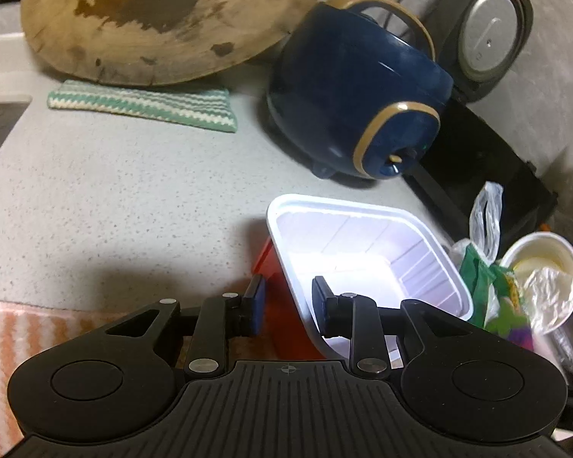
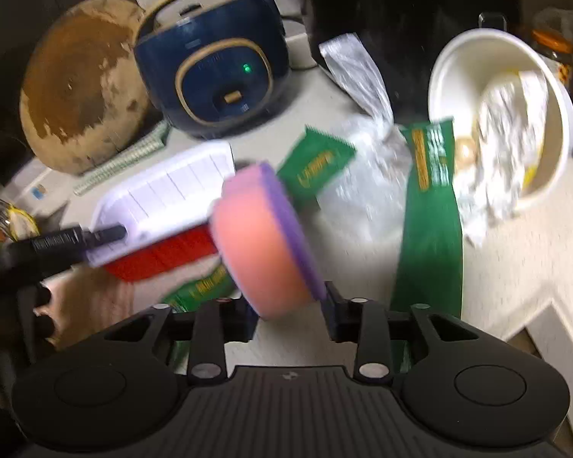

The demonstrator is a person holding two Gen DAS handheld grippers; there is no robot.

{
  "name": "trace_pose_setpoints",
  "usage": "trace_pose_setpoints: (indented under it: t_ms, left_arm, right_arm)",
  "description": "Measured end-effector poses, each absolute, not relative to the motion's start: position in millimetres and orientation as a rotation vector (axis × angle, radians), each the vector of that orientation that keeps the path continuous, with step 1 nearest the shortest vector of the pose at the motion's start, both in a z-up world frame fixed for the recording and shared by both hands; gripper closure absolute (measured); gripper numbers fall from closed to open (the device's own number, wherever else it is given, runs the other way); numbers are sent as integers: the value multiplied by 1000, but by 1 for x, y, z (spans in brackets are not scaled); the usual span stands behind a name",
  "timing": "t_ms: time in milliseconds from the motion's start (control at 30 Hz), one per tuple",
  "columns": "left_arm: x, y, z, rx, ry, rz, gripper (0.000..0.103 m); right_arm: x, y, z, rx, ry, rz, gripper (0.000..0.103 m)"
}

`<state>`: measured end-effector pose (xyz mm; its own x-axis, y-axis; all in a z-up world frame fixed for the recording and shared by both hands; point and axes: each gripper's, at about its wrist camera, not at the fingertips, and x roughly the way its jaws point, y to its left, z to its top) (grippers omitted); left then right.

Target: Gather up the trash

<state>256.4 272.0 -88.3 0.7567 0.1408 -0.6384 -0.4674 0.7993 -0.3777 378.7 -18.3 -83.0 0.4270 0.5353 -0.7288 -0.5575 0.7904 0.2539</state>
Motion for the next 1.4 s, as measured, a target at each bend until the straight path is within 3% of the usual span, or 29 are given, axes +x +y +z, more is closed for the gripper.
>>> trace_pose_setpoints:
  t_ms: [33, 200, 533, 600, 867, 1033, 1400]
  left_arm:
    - [256, 270, -87, -543, 632, 353, 74]
    - [253, 270, -87, -533, 632, 391, 71]
    - [259, 267, -97, -536, 685, 402, 72]
    - [257, 266, -97, -542, 671, 385, 76]
    - [241, 264, -91, -603, 656, 375, 88]
    - [226, 260, -85, -588, 627, 347, 88]
    - [196, 274, -71, -634, 551, 340, 88]
  right_arm:
    - [371, -18, -85, -50, 879, 662, 50]
    - [343, -22, -85, -188, 776, 616, 40]
    - [319, -19, -77, -347, 568, 480, 30]
    - [315, -20, -79, -364, 558, 487, 25]
    - [311, -15, -84, -273, 674, 614, 24]
    - [305, 1, -85, -397, 574, 518, 24]
    - [340, 12, -99, -281, 688, 497, 24]
